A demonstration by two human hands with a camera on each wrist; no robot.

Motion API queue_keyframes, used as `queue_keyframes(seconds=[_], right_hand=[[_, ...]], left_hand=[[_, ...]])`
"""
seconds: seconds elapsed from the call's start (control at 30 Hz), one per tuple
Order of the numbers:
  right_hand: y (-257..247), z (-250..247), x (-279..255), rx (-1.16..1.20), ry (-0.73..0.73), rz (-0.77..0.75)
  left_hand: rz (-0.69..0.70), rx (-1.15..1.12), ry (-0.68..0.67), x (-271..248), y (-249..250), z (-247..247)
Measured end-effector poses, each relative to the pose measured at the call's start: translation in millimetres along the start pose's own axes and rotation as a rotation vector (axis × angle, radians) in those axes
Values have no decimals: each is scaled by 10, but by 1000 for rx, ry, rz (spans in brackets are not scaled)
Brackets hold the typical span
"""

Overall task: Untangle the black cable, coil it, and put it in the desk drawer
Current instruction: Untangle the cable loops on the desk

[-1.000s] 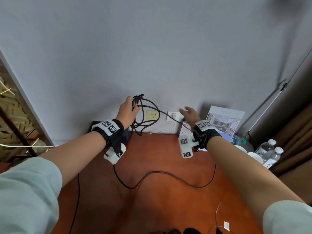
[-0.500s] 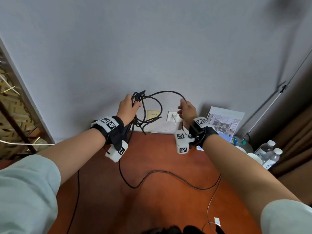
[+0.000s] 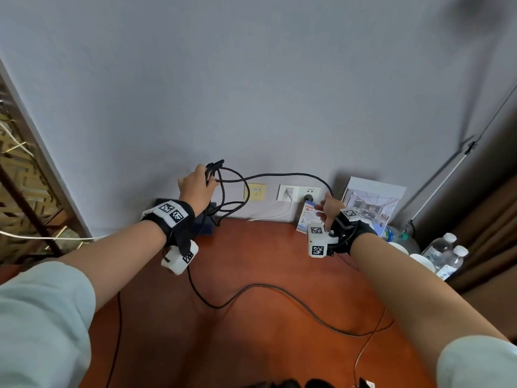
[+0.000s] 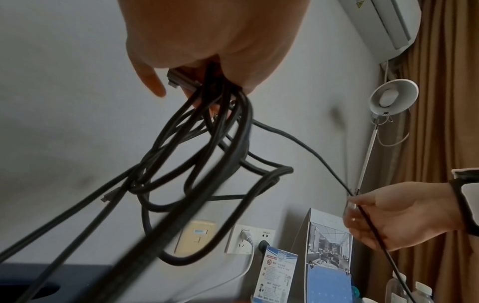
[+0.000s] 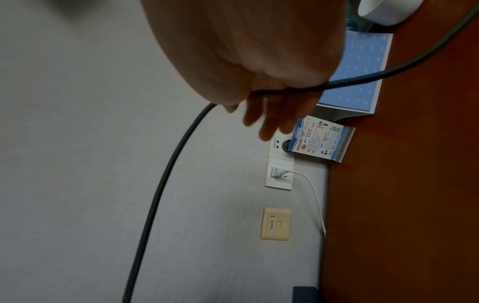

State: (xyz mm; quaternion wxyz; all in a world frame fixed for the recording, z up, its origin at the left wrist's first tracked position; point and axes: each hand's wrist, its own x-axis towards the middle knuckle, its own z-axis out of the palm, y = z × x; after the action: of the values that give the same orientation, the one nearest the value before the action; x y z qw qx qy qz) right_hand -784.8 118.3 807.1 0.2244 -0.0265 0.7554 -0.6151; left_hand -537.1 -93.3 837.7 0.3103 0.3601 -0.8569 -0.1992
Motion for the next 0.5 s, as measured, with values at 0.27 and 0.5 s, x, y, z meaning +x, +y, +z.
queue_keyframes(seconds=[0.27,0.5], right_hand=[[12,172,-19,-218,-118,-330],[-88,19,-24,-98,152,-396]], left_hand=[[68,-206,-16,13,65,20],[-56,-292,64,26,63,-29]])
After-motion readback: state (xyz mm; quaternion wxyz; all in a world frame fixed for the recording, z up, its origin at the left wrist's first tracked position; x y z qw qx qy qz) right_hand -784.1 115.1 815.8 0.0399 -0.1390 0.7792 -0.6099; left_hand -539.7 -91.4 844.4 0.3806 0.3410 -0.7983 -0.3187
